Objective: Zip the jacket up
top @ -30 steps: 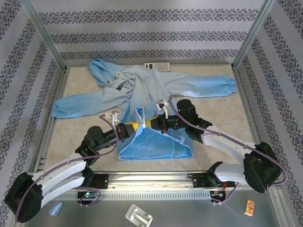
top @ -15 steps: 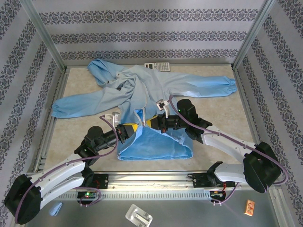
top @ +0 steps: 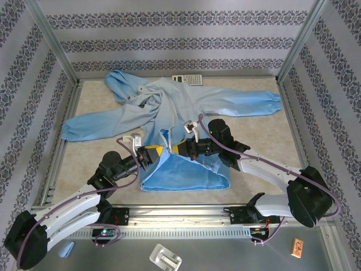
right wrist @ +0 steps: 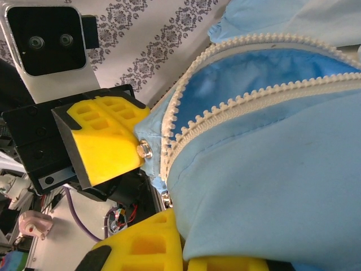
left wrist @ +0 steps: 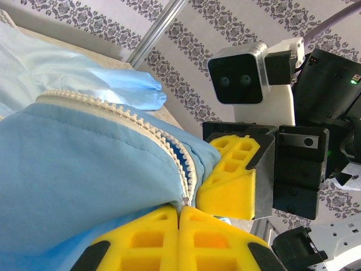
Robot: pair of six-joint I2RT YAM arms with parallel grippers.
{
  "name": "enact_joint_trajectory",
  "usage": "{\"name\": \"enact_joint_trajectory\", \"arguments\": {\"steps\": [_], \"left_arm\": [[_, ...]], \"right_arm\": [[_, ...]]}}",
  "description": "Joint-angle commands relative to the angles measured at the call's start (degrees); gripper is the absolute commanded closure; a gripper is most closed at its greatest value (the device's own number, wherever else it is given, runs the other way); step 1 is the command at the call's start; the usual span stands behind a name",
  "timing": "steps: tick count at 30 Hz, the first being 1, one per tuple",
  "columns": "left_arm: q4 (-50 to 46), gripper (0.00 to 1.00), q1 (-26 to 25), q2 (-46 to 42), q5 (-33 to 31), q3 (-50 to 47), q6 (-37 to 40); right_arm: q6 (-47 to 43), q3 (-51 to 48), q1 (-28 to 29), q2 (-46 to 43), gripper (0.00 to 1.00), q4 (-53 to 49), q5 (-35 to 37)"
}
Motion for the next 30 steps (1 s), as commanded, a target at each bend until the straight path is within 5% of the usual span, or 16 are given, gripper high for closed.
{"name": "enact_joint_trajectory", "arguments": {"steps": [1,30], "left_arm": [[3.9,1.0,0.5,0.2,-0.1,0.7,1.3],[4.3,1.0,0.5,-2.0,-0.4,-2.4,0.6]], "right_arm": [[0.4,0.8,0.4,0.2,1.0,3.0,-2.2],[2.9,1.2,0.2,1.5,1.0,5.2,-4.1]]}}
